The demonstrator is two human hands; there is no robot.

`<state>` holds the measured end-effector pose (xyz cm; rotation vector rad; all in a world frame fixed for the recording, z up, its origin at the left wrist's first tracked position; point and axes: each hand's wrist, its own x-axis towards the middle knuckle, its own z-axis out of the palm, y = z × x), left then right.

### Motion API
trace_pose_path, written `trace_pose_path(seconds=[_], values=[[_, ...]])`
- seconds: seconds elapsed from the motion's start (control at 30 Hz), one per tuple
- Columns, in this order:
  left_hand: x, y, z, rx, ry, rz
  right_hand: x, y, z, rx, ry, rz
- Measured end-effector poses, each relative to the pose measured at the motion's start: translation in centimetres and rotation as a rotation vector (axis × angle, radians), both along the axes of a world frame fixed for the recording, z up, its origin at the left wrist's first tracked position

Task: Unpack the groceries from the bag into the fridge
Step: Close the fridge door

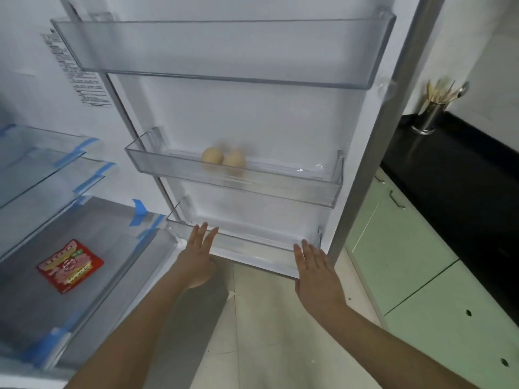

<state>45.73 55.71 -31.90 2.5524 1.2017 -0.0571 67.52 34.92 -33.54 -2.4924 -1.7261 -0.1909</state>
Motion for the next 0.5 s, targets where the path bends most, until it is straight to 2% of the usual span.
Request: trace_pose_path(seconds=[0.1, 0.17, 0.23, 0.4, 0.5], values=[[0.4, -3.6, 0.5, -0.006, -0.117, -0.016, 0.0, -0.8, -0.4, 0.042, 0.021, 0.07], [1.5, -7.1, 0.0, 0.006, -0.247, -0.087, 0.0, -1.3, -0.1, 0.039, 0.056, 0.114], [3.0, -10.3, -0.5, 0.02, -0.301, -0.153, 0.1, -2.0, 0.3, 0.053, 0.108, 0.187], [6.1, -16.2, -0.9, 0.092, -0.26, -0.168, 1.2, -6.6, 0.7, 0.176, 0.299, 0.347], [6.9, -19.1, -0.7, 0.179, -0.228, -0.171, 2.9, -9.8, -0.5, 0.21, 0.409, 0.355]])
